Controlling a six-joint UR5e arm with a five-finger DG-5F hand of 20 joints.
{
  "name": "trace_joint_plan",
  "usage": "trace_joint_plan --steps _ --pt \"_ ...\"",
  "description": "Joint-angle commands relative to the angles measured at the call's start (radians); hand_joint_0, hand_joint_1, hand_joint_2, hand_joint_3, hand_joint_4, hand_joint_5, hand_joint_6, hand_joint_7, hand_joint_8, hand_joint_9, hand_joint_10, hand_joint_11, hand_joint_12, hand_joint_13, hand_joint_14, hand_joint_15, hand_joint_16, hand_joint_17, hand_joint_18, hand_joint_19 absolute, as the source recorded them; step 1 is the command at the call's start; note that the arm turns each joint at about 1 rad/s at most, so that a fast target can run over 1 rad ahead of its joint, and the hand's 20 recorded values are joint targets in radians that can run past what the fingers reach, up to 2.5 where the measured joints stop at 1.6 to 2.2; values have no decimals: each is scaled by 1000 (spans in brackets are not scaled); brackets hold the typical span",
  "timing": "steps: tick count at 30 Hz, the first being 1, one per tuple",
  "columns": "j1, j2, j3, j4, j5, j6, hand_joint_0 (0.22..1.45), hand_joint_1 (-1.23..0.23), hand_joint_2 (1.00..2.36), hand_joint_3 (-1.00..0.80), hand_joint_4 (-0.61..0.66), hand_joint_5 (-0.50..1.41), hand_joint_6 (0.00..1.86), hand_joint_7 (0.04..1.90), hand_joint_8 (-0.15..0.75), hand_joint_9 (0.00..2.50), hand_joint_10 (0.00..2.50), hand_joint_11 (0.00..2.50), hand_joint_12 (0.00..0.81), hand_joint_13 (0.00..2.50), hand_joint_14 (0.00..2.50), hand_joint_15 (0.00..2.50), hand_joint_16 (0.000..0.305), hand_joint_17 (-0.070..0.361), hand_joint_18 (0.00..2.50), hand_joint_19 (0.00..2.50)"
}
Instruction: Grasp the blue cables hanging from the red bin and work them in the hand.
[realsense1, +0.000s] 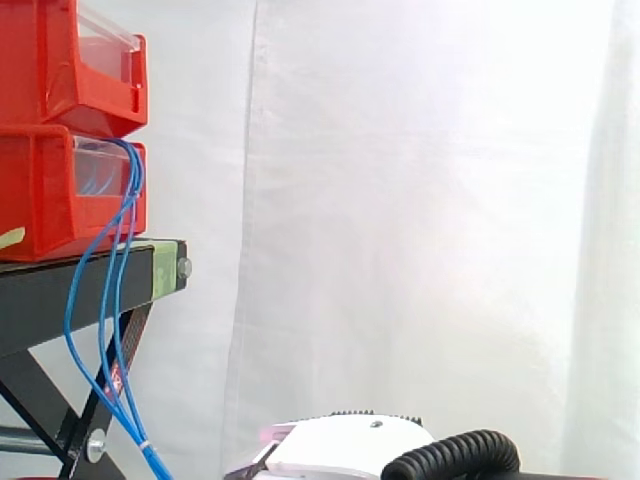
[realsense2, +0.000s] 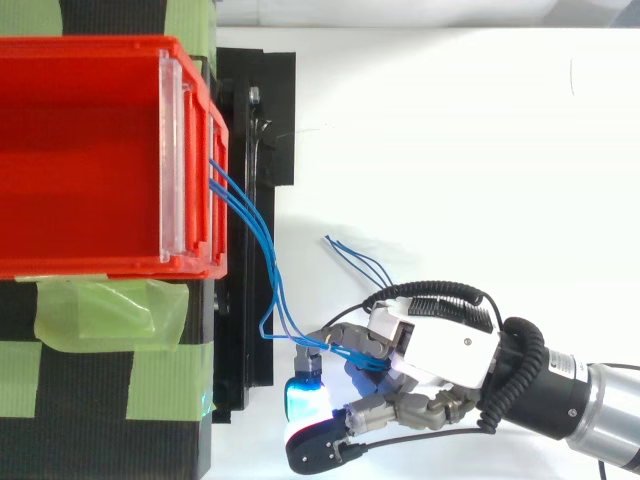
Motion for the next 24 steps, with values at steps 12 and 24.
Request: trace_joint_plan --steps 12,24 --pt "0 1 0 0 0 0 859 -586 1010 -780 303 144 573 1246 666 1705 2500 2500 791 2041 2500 1986 225 169 2395 581" --pt "0 1 0 0 0 0 857 -584 1011 -776 299 141 571 1246 671 1699 2500 2500 785 2027 2500 1966 228 171 2392 577"
